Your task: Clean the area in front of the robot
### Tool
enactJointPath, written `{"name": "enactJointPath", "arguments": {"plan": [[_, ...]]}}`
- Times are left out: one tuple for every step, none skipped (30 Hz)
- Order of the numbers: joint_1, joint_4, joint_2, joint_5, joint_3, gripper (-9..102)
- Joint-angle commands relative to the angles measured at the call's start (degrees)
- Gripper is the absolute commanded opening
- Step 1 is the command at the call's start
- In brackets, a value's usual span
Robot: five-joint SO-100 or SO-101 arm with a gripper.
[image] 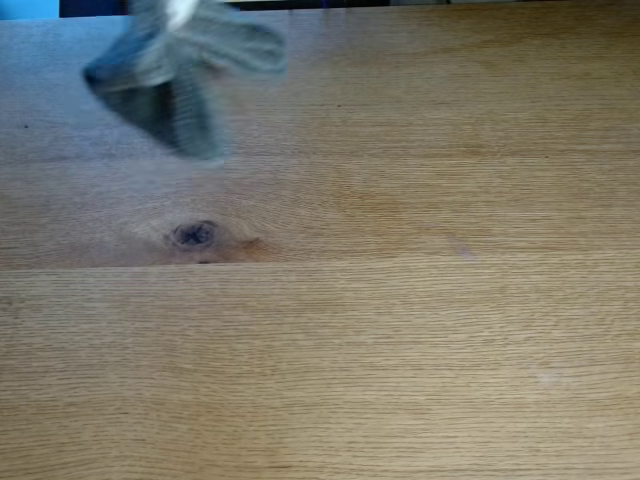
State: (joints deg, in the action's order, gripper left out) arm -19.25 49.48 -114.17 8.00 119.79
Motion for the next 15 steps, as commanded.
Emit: {"name": "enactJointPath", "arguments": {"plan": [[13.01,4.57,-8.35,-1.76,-1.32,0],[16.0,5.89,-8.53,-2.02,-1.23,0],[18.9,7.21,-8.53,-2.46,-1.23,0],[21.36,8.53,-8.35,-3.16,-1.23,0],[23.82,9.93,-7.73,-3.69,-1.23,0],[25.93,11.07,-6.86,-4.48,-1.23,0],[27.77,11.78,-5.45,-5.19,-1.14,0],[29.18,11.87,-3.43,-5.89,-1.14,0],[30.32,11.25,-1.05,-6.33,-1.14,0],[31.11,9.76,1.76,-6.68,-1.14,0],[31.55,7.73,4.75,-7.03,-1.14,0],[31.82,5.27,7.56,-7.12,-1.23,0],[31.99,2.37,10.46,-7.12,-1.32,0],[32.08,-0.88,13.1,-7.03,-1.32,0],[32.17,-4.48,15.82,-6.86,-1.32,0]]}}
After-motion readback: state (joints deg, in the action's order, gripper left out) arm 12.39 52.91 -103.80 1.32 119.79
